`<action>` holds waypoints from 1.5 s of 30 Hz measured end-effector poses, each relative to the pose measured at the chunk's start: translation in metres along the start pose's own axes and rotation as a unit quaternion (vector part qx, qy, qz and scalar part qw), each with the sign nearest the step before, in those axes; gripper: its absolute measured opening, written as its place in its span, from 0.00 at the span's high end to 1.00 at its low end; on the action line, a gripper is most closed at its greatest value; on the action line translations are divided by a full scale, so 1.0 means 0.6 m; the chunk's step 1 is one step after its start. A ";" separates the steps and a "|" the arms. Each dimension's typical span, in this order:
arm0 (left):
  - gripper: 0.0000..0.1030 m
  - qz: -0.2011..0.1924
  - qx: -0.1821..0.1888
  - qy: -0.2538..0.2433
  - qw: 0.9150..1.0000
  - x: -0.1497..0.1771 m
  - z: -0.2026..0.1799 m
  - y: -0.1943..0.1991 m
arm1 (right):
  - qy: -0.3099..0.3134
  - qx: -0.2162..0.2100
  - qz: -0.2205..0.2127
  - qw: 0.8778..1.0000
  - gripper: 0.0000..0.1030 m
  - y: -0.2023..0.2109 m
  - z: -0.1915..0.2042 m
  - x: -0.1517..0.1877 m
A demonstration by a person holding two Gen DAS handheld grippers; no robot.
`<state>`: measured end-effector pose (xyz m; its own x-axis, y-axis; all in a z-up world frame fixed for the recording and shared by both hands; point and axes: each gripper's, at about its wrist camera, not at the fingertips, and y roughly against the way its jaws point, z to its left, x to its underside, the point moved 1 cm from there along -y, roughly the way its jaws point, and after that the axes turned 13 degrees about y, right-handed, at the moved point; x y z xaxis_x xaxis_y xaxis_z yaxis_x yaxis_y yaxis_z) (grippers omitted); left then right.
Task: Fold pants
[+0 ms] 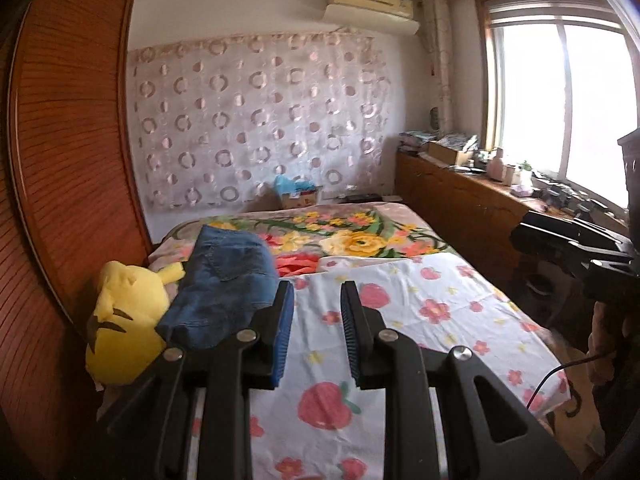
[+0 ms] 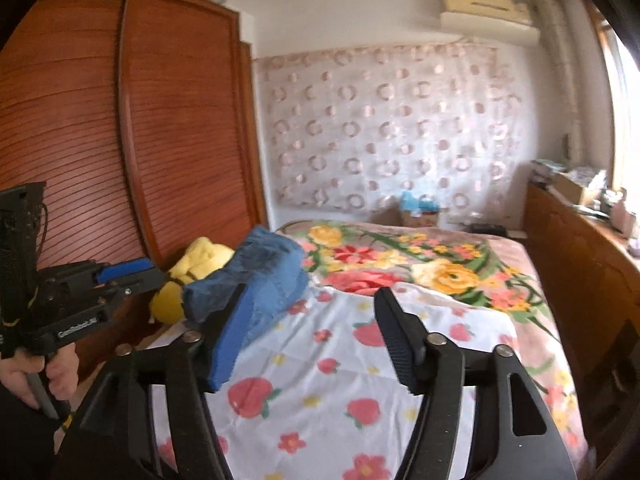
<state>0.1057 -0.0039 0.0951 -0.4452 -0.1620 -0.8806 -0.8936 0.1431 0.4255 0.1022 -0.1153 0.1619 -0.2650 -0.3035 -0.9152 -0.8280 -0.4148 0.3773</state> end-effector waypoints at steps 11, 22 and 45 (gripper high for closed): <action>0.75 -0.024 -0.015 0.009 1.000 0.044 -0.047 0.085 | -0.021 0.062 -0.018 0.998 0.23 0.127 -0.004 0.058; 0.74 -0.029 -0.027 0.013 0.999 0.047 -0.042 0.101 | -0.019 0.070 -0.023 0.997 0.22 0.146 -0.002 0.060; 0.73 -0.040 -0.033 0.018 0.998 0.046 -0.036 0.117 | -0.021 0.064 -0.020 0.998 0.22 0.140 0.003 0.067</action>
<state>0.0295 -0.0196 0.1051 -0.3727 -0.2050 -0.9050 -0.9278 0.0636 0.3676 0.0209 -0.1607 0.1563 -0.2486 -0.2518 -0.9353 -0.8938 -0.3126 0.3217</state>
